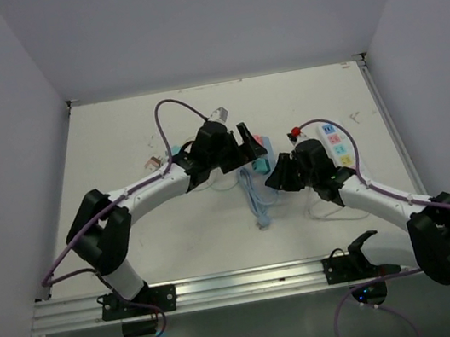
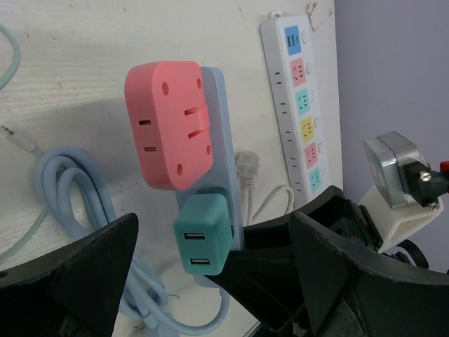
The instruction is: Pull the plug off the socket
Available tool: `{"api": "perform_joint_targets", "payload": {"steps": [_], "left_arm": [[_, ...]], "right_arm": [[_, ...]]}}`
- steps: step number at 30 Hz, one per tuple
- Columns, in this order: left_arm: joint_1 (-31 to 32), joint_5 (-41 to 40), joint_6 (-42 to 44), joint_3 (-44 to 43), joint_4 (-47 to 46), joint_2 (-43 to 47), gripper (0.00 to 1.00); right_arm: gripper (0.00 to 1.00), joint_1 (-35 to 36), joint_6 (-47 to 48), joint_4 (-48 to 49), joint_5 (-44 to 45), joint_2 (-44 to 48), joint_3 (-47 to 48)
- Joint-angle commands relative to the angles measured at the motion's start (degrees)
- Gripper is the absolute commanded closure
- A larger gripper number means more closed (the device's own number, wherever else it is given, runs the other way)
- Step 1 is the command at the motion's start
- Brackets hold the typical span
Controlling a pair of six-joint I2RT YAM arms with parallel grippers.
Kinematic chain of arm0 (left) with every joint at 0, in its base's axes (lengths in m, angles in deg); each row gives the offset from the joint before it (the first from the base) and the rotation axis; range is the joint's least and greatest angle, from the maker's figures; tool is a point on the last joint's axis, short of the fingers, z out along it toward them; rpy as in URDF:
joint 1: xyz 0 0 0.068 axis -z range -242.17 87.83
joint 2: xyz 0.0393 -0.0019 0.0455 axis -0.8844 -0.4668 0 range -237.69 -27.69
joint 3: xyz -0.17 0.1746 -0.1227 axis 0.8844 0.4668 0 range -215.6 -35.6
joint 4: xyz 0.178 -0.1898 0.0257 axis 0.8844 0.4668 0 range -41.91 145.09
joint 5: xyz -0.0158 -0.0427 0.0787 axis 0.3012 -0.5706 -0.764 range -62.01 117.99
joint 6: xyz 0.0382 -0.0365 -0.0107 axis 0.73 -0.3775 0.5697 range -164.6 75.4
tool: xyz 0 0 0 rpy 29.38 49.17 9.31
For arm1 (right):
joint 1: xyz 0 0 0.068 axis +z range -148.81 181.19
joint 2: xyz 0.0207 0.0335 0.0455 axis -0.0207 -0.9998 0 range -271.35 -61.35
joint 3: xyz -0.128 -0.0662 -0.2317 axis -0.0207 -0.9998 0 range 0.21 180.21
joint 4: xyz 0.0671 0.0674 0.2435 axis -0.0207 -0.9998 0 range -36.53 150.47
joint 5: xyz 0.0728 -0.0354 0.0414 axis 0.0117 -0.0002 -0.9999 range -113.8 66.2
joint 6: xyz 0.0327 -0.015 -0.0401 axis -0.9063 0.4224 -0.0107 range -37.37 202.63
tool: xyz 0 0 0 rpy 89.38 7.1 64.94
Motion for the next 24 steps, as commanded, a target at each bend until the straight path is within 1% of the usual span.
{"api": "perform_joint_targets", "payload": {"steps": [1,7,10,11,14,15,17,18,22,23,24], "left_arm": [[0.2,0.7,-2.2,-3.7,0.4,-2.2,0.09],[0.6,1.9,-0.8,-6.2,1.3,-5.2,0.13],[0.6,2.0,-0.6,-6.1,1.2,-5.2,0.18],[0.6,2.2,-0.5,-6.1,1.0,-5.2,0.22],[0.6,2.8,-0.1,-5.9,0.0,-5.1,0.27],[0.6,3.0,0.1,-5.8,-0.2,-5.0,0.31],[0.6,3.4,0.1,-5.2,-0.5,-4.6,0.36],[0.6,3.6,0.2,-4.5,-2.5,-4.5,0.38],[0.6,4.9,0.1,-3.2,-5.0,-3.9,0.46],[0.6,5.3,0.2,-3.1,-5.4,-3.8,0.53],[0.6,5.5,0.2,-2.8,-5.7,-3.8,0.56]], "right_arm": [[1.00,0.0,-1.5,6.6,-1.0,2.0,3.5],[1.00,0.0,-2.2,6.7,-0.3,2.2,4.8],[1.00,0.0,-2.2,6.1,0.1,2.5,5.4],[1.00,0.0,-2.1,5.9,0.3,2.6,5.6],[1.00,0.0,-2.3,5.5,1.1,2.8,5.7],[1.00,0.0,-2.5,5.3,1.2,2.9,5.7],[1.00,-0.1,-2.6,5.2,1.9,3.0,5.7],[1.00,-0.1,-2.6,5.1,1.9,3.0,5.7],[1.00,-0.1,-2.7,5.1,2.3,3.3,5.5],[1.00,-0.1,-2.7,5.0,2.3,3.3,5.5],[1.00,-0.1,-2.7,4.8,2.4,3.4,5.5]]}}
